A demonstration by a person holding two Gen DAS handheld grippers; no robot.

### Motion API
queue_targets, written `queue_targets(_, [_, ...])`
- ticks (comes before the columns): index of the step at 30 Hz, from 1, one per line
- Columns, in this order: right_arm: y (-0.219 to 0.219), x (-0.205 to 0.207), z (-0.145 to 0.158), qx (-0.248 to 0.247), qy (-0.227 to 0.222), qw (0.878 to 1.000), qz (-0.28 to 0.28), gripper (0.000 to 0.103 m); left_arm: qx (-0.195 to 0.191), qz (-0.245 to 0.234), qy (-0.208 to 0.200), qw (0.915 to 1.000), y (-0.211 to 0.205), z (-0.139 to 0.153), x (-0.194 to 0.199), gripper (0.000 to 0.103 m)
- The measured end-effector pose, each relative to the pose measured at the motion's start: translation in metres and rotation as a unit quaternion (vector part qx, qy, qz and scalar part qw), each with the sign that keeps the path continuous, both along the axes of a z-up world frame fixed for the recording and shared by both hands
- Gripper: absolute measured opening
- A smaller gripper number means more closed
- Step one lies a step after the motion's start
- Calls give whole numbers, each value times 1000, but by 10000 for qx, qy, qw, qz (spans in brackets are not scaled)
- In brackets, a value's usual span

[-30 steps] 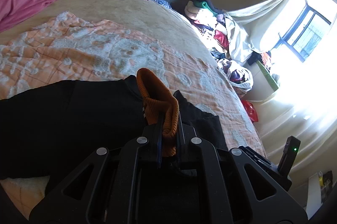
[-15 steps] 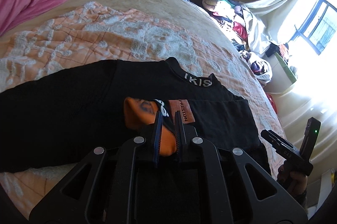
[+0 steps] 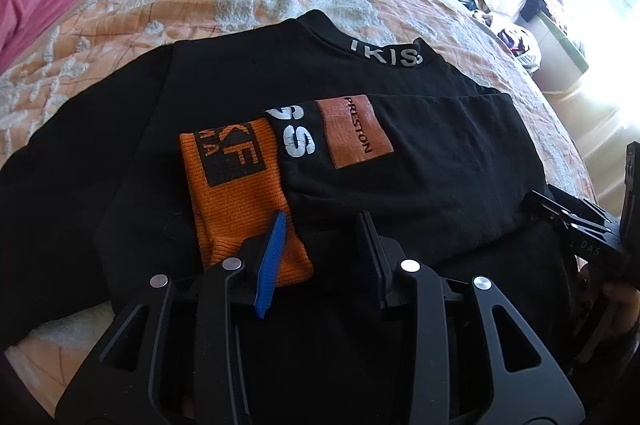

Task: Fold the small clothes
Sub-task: 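Lower the sleeve cuff onto the body and open the right tool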

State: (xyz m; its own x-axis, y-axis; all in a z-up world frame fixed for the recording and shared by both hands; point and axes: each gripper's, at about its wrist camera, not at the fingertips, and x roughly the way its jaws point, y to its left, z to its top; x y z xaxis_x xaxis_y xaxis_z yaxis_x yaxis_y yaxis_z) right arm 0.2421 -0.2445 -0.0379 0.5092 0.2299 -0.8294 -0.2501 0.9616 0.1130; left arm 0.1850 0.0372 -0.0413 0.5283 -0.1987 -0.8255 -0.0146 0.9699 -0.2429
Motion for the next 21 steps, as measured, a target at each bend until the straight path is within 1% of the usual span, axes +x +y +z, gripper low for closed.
queue_targets(2, [-3, -1, 3, 124, -35, 9999, -29, 77, -154, 22, -54, 9999, 5, 1, -3, 29])
queue_targets(5, [-3, -5, 10, 185, -212, 9996, -14, 77, -259, 76, -83, 9996, 8, 4, -8, 30])
queue_targets(7, [-1, -9, 15, 195, -348, 9992, 52, 77, -240, 88, -142, 9996, 7, 9, -12, 37])
queue_targets(9, [3, -13, 20, 214, -474, 9985, 149, 77, -219, 103, -215, 9995, 6, 14, -16, 48])
queue_targets(10, [5, -15, 22, 209, -514, 9983, 174, 78, -232, 118, -252, 9993, 6, 16, -17, 50])
queue_targets(12, [11, -18, 26, 225, -580, 9978, 237, 82, -258, 226, -299, 9990, 9, 20, -22, 59])
queue_targets(15, [23, -24, 33, 278, -654, 9967, 390, 82, -324, 358, -364, 9982, 14, 25, -27, 62])
queue_targets(16, [27, -26, 35, 270, -676, 9964, 436, 85, -266, 398, -388, 9981, 15, 27, -28, 64])
queue_targets(18, [36, -32, 39, 258, -736, 9956, 528, 91, -130, 478, -473, 9977, 18, 32, -34, 71])
queue_targets(19, [39, -34, 40, 264, -765, 9951, 575, 91, -105, 516, -498, 9974, 21, 34, -36, 73])
queue_targets(21, [47, -39, 45, 257, -833, 9941, 652, 94, -43, 606, -556, 9966, 25, 38, -41, 84])
